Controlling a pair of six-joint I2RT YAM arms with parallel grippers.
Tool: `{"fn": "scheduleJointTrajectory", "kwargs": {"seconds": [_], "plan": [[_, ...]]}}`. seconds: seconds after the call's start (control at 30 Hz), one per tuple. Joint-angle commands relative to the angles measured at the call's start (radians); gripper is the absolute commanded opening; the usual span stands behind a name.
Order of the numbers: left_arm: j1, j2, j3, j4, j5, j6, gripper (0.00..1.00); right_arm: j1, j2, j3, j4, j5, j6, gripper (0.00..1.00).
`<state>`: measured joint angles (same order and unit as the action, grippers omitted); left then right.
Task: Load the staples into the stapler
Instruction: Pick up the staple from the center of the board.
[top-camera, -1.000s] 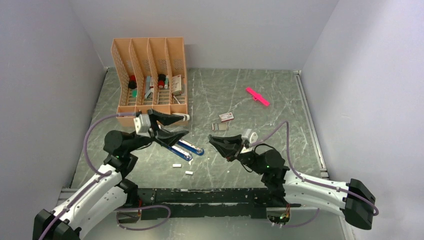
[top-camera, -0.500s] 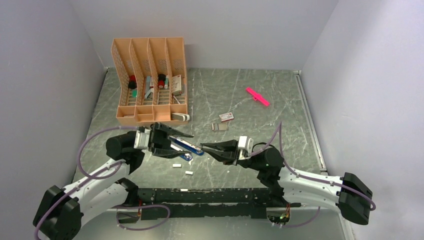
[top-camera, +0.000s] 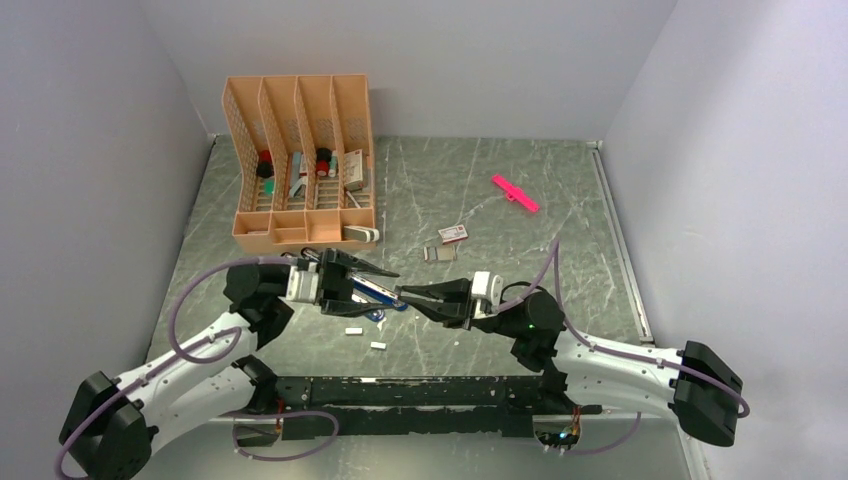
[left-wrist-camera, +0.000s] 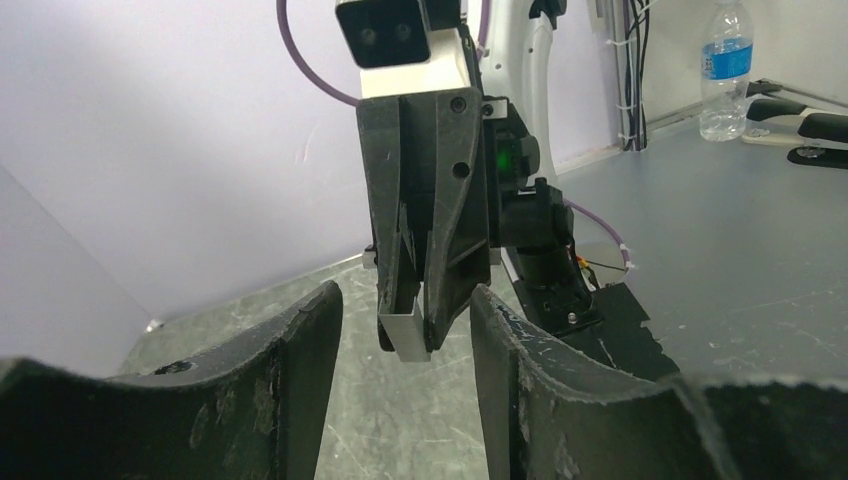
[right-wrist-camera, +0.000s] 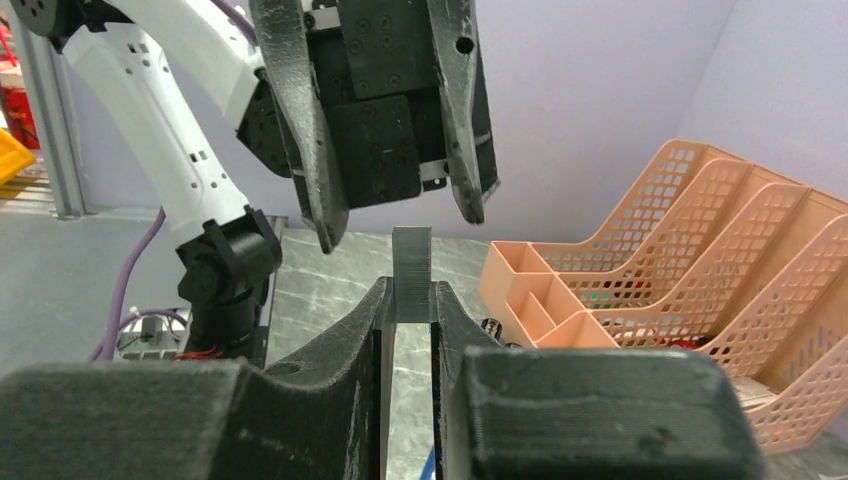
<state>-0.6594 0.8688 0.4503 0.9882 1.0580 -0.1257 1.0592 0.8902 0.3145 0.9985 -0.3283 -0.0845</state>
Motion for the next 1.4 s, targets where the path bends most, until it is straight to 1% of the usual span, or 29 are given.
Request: {"fn": "scheduleJointTrajectory", "kwargs": {"seconds": [0.0, 0.17, 0.27, 0.47, 0.73, 1.03, 1.07, 1.17, 1.23, 1.3, 1.37], "plan": [[-0.007, 0.024, 0.032, -0.004, 0.008, 0.024, 0.54, -0.004, -0.003, 0.02, 0.033, -0.02, -0.022, 0.0], [-0.008, 0.026, 0.03, -0.054, -0.008, 0.069, 0.52, -0.004, -0.008, 0.015, 0.02, -0.022, -0.037, 0.0], [-0.007, 0.033, 0.029, -0.047, -0.006, 0.062, 0.51, -0.003, -0.009, 0.015, 0.02, -0.025, -0.038, 0.0], [-0.007, 0.05, 0.037, -0.036, 0.037, 0.052, 0.37, -0.004, -0.007, 0.015, 0.014, -0.021, -0.04, 0.0], [-0.008, 0.047, 0.037, -0.031, 0.065, 0.048, 0.21, -0.003, -0.001, 0.02, 0.002, -0.022, -0.041, 0.0], [-0.007, 0.057, 0.046, -0.022, 0.086, 0.03, 0.2, -0.004, -0.001, 0.024, -0.015, -0.016, -0.051, 0.0], [-0.007, 0.057, 0.046, -0.023, 0.087, 0.029, 0.19, -0.003, -0.002, 0.026, -0.019, -0.015, -0.053, 0.02], [-0.008, 0.064, 0.055, -0.03, 0.102, 0.027, 0.13, -0.003, -0.009, 0.028, -0.04, -0.023, -0.061, 0.16], [-0.008, 0.069, 0.062, -0.036, 0.111, 0.026, 0.08, -0.003, -0.021, 0.03, -0.063, -0.038, -0.069, 0.24], [-0.007, 0.071, 0.068, -0.047, 0.115, 0.026, 0.07, -0.004, -0.041, 0.038, -0.111, -0.059, -0.082, 0.29], [-0.008, 0.07, 0.069, -0.056, 0.111, 0.032, 0.07, -0.004, -0.065, 0.054, -0.197, -0.083, -0.096, 0.33]]}}
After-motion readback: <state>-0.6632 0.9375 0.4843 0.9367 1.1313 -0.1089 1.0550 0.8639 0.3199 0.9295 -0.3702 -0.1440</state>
